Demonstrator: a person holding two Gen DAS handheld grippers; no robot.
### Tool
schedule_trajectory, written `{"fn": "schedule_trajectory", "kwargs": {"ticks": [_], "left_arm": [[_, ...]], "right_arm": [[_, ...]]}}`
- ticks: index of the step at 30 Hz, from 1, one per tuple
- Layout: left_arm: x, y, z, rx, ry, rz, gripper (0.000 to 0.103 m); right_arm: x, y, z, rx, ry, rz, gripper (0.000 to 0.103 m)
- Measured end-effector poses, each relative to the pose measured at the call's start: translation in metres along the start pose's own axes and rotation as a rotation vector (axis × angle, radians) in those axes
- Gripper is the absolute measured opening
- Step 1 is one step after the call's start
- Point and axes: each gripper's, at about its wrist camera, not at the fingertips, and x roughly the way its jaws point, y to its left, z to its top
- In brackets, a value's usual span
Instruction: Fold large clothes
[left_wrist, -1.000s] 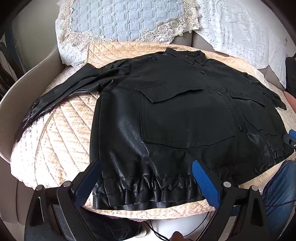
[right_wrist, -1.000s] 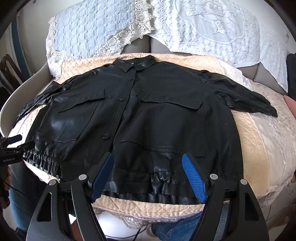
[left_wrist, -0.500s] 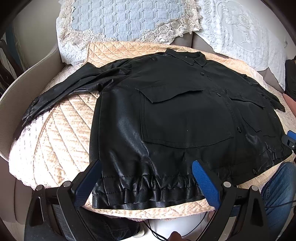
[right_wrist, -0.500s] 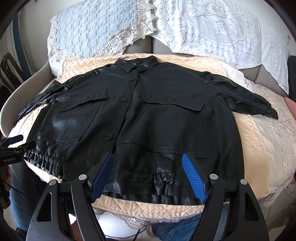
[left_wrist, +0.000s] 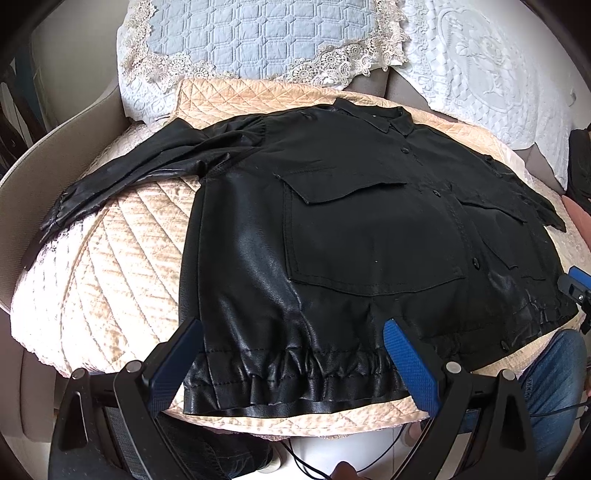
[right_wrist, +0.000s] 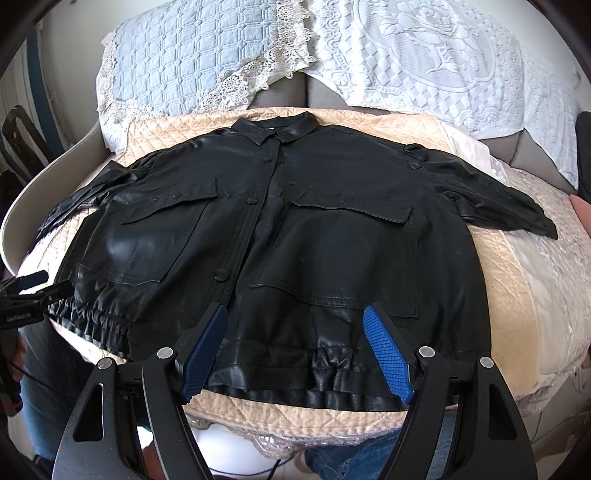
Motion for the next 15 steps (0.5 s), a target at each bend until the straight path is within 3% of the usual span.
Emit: {"fn": "schedule_trajectory", "kwargs": {"ticks": [15], "left_arm": [[-0.0014,-0.0017,-0.0041,0.006,-0.002,0.008,0.099]], "right_arm": [[-0.0009,0.0023,-0.0009,0.011,-0.023,0.019,0.076]]}}
